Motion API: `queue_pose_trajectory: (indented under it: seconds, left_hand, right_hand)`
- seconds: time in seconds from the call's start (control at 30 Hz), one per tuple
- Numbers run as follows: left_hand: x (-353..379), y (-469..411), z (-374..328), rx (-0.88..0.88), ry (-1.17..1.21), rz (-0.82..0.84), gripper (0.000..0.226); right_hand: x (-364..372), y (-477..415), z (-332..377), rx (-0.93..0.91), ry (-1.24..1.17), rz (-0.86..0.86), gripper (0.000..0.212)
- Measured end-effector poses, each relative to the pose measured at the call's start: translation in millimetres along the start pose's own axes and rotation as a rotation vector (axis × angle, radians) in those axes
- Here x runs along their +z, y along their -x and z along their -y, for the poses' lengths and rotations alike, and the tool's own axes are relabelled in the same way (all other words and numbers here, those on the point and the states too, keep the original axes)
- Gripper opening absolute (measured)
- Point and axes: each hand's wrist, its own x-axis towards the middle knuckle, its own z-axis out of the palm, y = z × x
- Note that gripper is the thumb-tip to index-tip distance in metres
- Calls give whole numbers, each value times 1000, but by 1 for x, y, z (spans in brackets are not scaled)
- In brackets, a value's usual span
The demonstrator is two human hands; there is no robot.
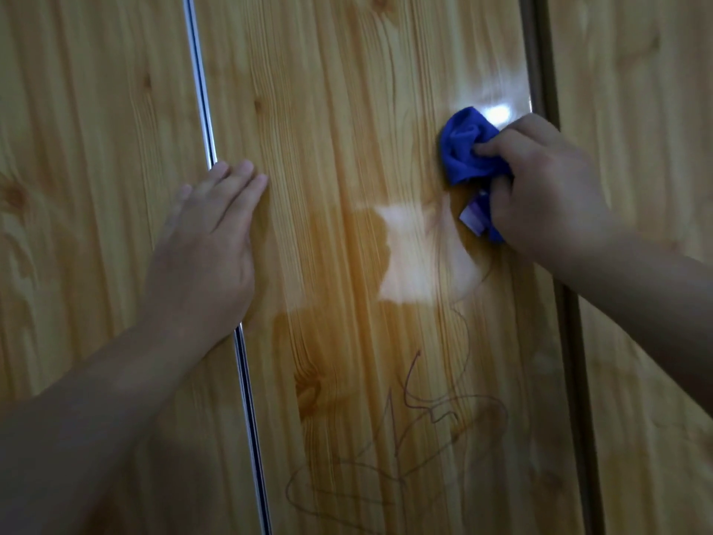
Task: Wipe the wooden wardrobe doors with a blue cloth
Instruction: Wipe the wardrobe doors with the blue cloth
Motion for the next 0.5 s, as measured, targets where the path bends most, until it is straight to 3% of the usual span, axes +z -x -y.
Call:
queue_pose_trajectory:
  seconds: [0.1, 0.3, 0.5]
  left_hand:
    - [-3, -2, -17, 12, 12, 5, 50]
    - [4, 16, -71, 241, -35, 92, 50]
    - [8, 24, -81, 230, -96, 49, 51]
  right_hand:
    - [1, 0, 2, 27, -19, -28, 34]
    - [7, 27, 34, 21, -111, 2, 33]
    - [26, 77, 73, -45, -195, 162, 34]
